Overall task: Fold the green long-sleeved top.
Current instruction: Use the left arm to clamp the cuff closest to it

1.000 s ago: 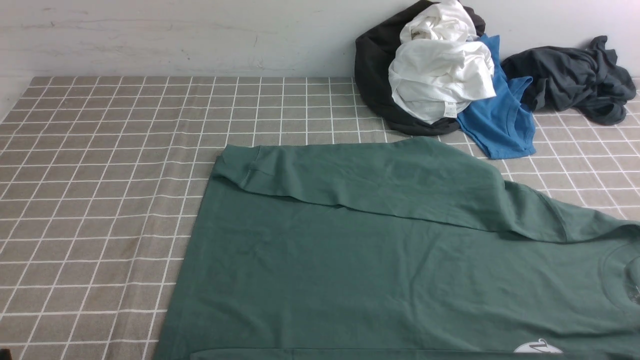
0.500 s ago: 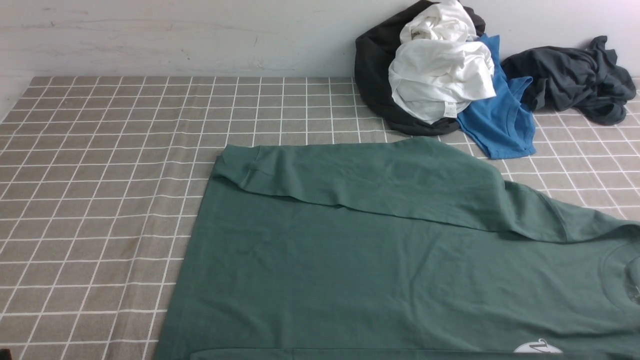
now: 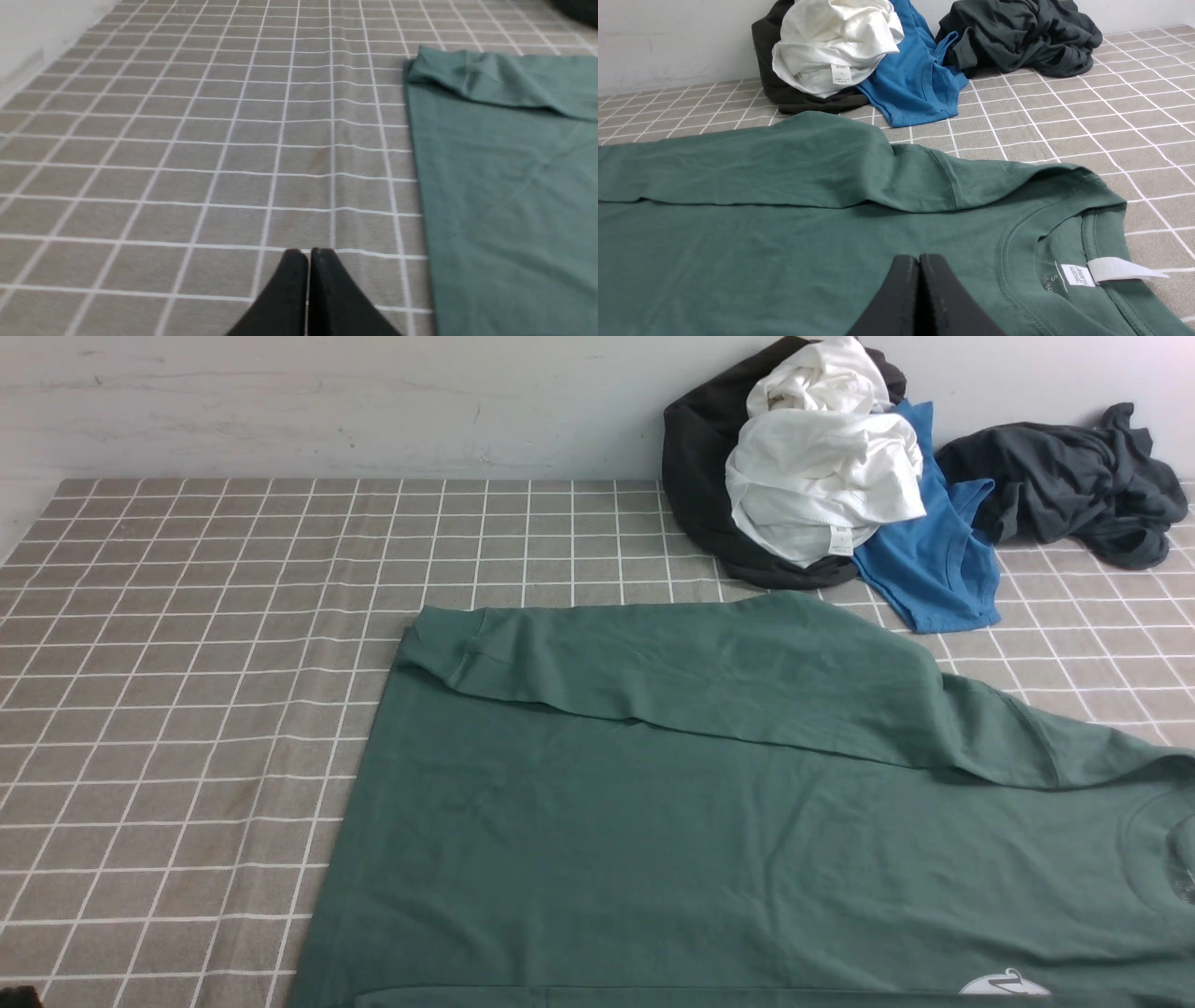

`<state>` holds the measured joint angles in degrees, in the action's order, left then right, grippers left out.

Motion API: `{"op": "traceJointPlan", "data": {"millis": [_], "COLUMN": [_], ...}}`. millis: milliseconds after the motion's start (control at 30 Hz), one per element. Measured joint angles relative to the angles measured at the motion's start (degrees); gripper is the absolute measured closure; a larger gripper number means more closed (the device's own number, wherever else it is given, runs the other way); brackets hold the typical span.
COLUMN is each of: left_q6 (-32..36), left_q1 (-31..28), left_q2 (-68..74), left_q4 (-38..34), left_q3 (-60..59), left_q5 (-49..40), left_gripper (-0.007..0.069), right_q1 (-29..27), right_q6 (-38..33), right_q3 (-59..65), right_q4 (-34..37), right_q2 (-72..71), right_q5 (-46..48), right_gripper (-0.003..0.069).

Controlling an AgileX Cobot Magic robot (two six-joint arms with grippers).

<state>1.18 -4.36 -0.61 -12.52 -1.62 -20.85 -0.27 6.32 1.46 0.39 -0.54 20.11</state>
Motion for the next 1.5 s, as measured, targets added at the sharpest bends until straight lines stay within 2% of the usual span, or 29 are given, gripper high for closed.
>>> {"op": "traceJointPlan", "data": {"millis": [100, 133, 167, 233, 333, 433, 567, 633, 733, 800, 833, 867, 900, 933, 1000, 1067, 1100, 1200, 1267, 1333, 1400, 1500], "left_q6": [-5.46, -6.27, -8.65, -11.32, -10.95, -9.84, -9.28, -8.40, -1.83, 6.18, 13.39, 15.39, 22.56, 23.64, 26.41, 26.33, 26.31, 26.19, 26.12, 25.95, 23.53, 20.45], "left_q1": [0.00, 0.00, 0.00, 0.00, 0.00, 0.00, 0.00, 0.00, 0.00, 0.00, 0.00, 0.00, 0.00, 0.00, 0.00, 0.00, 0.00, 1.16, 2.16, 4.99, 10.30, 16.07], "left_q2": [0.00, 0.00, 0.00, 0.00, 0.00, 0.00, 0.00, 0.00, 0.00, 0.00, 0.00, 0.00, 0.67, 0.87, 6.60, 13.33, 14.04, 25.80, 28.45, 33.06, 38.95, 44.78], "left_q4": [-12.62, -14.66, -21.01, -31.92, -40.65, -42.91, -45.12, -45.97, -46.94, -47.05, -47.05, -47.05, -46.37, -45.93, -40.10, -32.64, -32.64, -17.12, -13.43, -6.86, -0.77, 1.08], "left_q3": [0.00, 0.00, 0.00, 0.00, 0.00, 0.00, 0.00, 0.00, 0.91, 4.02, 6.63, 7.09, 11.87, 12.33, 18.39, 23.13, 23.64, 31.88, 33.72, 36.54, 38.24, 38.31], "left_q5": [0.00, 0.00, 0.00, 0.15, 0.69, 1.39, 1.45, 1.37, -0.50, -2.47, -4.19, -4.42, -6.77, -7.33, -11.89, -16.88, -16.88, -26.31, -28.03, -31.02, -34.45, -36.72], "left_gripper": [0.0631, 0.0631, 0.0631, 0.0631, 0.0631, 0.0631, 0.0631, 0.0631, 0.0631, 0.0631, 0.0631, 0.0631, 0.0631, 0.0631, 0.0631, 0.0631, 0.0631, 0.0631, 0.0631, 0.0628, 0.0608, 0.0563], "right_q1": [0.00, 0.00, 0.00, 0.00, 0.00, 0.00, 0.00, 0.00, 0.00, 0.00, 0.00, 0.00, 0.00, 0.00, 0.00, 0.00, 0.00, 0.27, 0.53, 1.40, 4.46, 9.75], "right_q6": [0.60, 0.84, 2.32, 6.11, 13.80, 19.10, 19.36, 18.97, 18.22, 17.22, 14.77, 14.34, 9.46, 8.82, 0.72, -4.29, -5.33, -14.56, -16.73, -20.07, -22.04, -22.76], "right_q3": [0.00, 0.00, 0.00, 0.00, 0.07, 0.06, 0.01, 0.01, 0.01, 0.01, 0.00, -0.01, -1.39, -1.66, -7.22, -13.10, -13.74, -26.66, -30.05, -35.64, -41.57, -44.13], "right_q4": [0.37, 0.56, 2.69, 8.97, 23.02, 36.01, 42.62, 42.98, 43.81, 43.96, 43.90, 43.85, 42.74, 42.54, 38.95, 35.26, 34.32, 25.64, 23.65, 20.71, 18.84, 17.81], "right_q2": [0.00, 0.00, 0.00, 0.00, 0.00, 0.00, -0.05, -0.05, -0.05, -0.05, -0.05, -0.05, -0.05, -0.05, 1.62, 6.13, 6.69, 19.12, 22.48, 28.44, 36.45, 43.68], "right_q5": [0.00, 0.00, 0.00, 0.00, 0.20, 0.43, -0.02, -0.17, -1.36, -2.11, -2.35, -2.35, -1.49, -1.49, 0.65, 3.29, 4.01, 12.18, 15.02, 21.73, 31.02, 39.98], "right_gripper": [0.0673, 0.0673, 0.0673, 0.0673, 0.0673, 0.0673, 0.0673, 0.0673, 0.0673, 0.0673, 0.0673, 0.0673, 0.0673, 0.0673, 0.0673, 0.0673, 0.0673, 0.0673, 0.0673, 0.0673, 0.0673, 0.0673]}}
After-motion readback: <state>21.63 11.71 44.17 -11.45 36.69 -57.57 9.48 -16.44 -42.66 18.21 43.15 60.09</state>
